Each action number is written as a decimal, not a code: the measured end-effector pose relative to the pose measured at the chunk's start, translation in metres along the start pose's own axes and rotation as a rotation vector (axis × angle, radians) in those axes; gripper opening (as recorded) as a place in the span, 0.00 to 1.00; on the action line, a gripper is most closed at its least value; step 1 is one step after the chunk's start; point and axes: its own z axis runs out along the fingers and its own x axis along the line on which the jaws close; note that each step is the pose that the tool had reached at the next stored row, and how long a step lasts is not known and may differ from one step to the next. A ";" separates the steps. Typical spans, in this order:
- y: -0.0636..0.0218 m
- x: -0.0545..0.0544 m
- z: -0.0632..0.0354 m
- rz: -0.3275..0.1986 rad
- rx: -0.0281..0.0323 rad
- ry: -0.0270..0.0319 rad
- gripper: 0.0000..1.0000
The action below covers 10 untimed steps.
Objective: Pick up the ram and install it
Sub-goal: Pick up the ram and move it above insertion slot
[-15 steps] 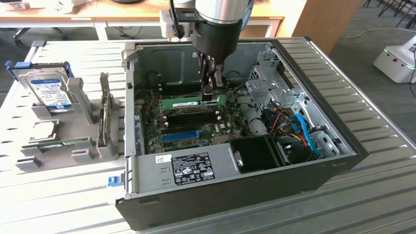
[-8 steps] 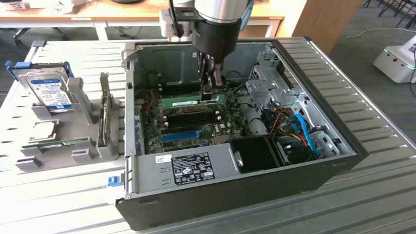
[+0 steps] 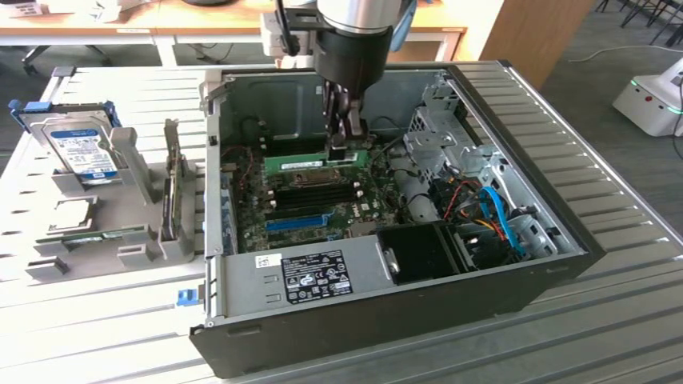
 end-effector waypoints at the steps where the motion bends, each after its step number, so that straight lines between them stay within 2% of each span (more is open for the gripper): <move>1: 0.0001 -0.001 0.0000 0.000 -0.0001 0.0002 0.12; 10: 0.0005 -0.016 0.0008 0.000 -0.0001 0.0001 0.12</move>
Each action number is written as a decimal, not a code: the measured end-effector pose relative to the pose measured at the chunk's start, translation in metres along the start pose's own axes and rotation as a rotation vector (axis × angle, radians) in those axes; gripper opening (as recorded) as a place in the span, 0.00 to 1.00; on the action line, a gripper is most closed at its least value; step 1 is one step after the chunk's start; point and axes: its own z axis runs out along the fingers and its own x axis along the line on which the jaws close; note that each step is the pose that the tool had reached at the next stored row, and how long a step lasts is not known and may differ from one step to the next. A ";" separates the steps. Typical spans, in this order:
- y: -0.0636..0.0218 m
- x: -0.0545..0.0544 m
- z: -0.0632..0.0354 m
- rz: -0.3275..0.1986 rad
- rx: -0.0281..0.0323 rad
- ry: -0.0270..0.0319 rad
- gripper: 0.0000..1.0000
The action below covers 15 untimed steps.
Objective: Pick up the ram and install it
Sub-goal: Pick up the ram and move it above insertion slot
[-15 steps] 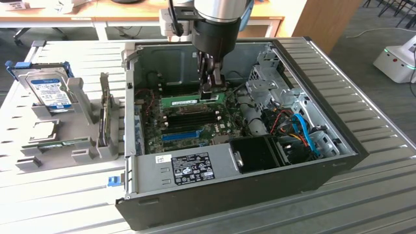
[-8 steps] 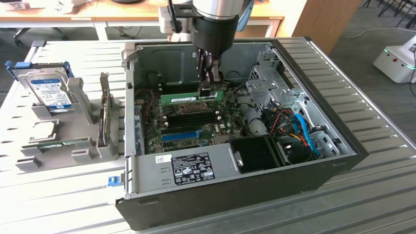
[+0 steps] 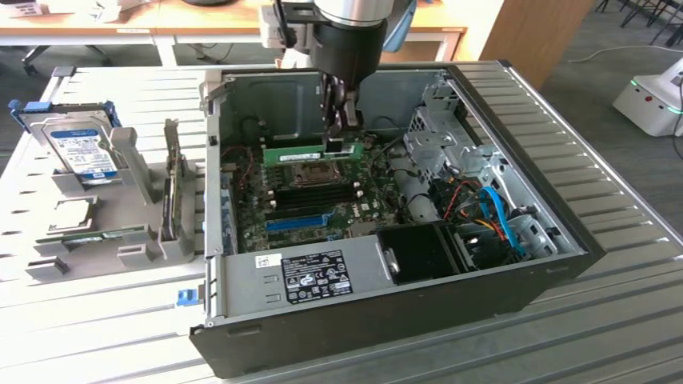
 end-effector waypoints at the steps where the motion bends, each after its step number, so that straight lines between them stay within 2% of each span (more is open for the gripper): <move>1: 0.0001 -0.002 0.0001 0.000 0.0001 0.0000 0.12; 15: 0.0003 -0.016 0.0014 0.000 0.0001 0.0000 0.12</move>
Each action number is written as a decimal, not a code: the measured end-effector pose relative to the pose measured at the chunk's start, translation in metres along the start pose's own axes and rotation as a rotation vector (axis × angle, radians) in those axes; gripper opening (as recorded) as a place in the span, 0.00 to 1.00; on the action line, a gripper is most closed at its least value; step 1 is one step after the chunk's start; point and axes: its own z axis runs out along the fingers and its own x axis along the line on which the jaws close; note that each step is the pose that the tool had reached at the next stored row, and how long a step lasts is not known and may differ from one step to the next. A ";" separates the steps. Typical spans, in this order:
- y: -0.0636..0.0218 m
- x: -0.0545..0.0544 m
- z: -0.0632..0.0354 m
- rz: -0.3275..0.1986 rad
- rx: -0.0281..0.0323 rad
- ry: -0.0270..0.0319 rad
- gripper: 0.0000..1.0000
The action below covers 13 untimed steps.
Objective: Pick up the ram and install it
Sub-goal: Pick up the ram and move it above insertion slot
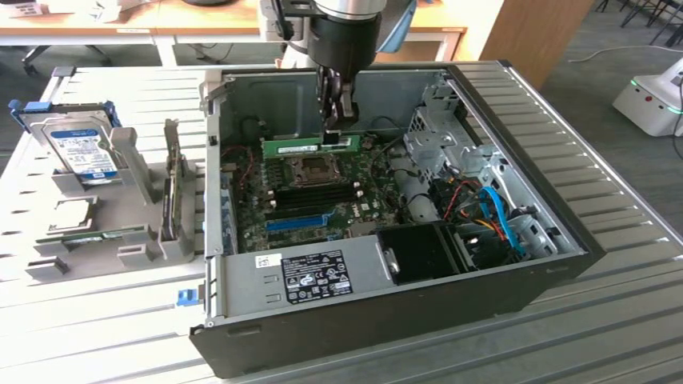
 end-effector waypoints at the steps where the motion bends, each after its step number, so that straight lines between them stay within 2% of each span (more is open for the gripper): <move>1: 0.0000 0.000 0.0000 0.000 0.0000 0.0001 0.12; 5: -0.0007 0.000 0.0000 0.000 -0.0001 0.0000 0.12; 10: -0.0111 0.000 -0.0002 0.000 -0.0042 0.0001 0.12; 13: -0.0137 0.000 -0.0003 0.000 -0.0050 0.0002 0.12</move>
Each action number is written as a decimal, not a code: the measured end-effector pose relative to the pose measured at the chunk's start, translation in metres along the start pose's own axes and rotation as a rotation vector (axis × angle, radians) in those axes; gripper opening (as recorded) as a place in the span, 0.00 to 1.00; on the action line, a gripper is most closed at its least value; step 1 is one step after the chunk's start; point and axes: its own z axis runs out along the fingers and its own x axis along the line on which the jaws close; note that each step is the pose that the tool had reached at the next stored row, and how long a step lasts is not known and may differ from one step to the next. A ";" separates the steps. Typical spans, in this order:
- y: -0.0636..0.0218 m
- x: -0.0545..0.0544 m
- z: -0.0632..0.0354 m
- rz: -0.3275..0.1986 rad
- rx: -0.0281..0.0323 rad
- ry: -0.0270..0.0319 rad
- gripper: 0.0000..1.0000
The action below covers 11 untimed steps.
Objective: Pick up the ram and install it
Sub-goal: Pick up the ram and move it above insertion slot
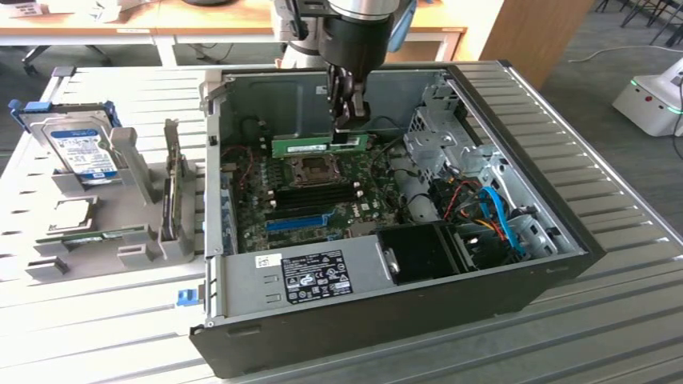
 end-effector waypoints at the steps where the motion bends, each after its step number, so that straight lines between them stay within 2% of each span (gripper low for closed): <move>1: 0.0000 0.000 0.0000 0.000 0.0000 0.0000 0.12; 6: -0.0001 0.000 0.0002 0.000 0.0000 -0.0001 0.12; 11: -0.0002 0.000 0.0054 0.000 0.0000 -0.0006 0.12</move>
